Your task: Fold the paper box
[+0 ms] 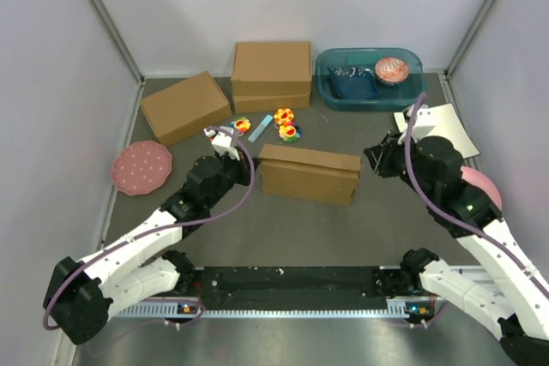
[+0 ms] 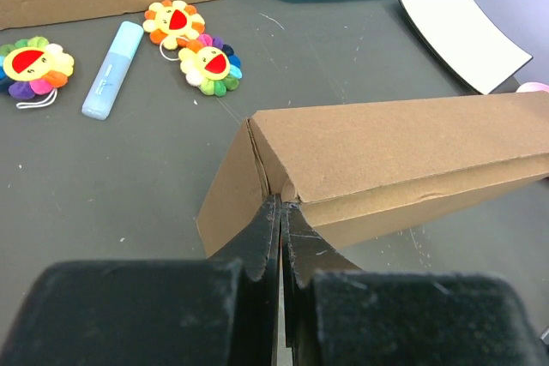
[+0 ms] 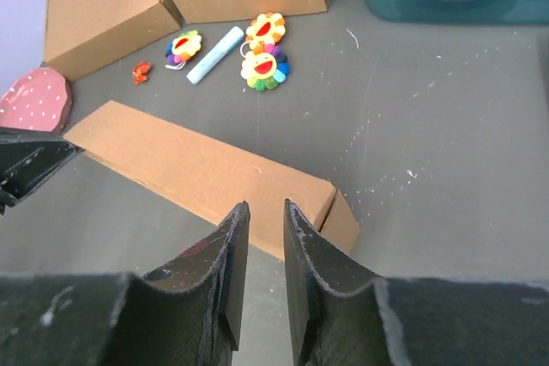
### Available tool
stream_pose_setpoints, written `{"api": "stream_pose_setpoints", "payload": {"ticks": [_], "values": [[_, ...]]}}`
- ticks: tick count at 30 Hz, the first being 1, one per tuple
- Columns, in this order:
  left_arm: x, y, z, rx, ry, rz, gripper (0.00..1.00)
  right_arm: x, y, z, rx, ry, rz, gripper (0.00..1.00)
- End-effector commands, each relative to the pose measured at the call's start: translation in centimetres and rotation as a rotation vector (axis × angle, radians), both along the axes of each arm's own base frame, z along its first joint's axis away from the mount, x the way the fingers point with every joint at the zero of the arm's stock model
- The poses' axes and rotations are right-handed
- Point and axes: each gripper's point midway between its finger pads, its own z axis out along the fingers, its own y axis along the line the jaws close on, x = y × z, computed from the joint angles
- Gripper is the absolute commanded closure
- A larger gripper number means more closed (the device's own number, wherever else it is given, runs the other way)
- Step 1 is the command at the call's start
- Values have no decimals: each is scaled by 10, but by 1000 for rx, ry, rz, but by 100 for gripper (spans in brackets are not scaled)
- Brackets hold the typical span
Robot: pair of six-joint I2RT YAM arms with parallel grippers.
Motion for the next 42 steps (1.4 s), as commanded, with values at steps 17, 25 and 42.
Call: {"api": "stream_pose_setpoints", "payload": {"ticks": [17, 25, 42], "values": [[-26, 26, 1, 121, 113, 22, 77, 3, 8, -121, -70, 216, -16, 100], [-15, 39, 96, 92, -37, 92, 65, 7, 8, -118, -87, 210, -16, 100], [-2, -20, 4, 58, 137, -99, 92, 0, 10, -126, -87, 231, 12, 100]]}}
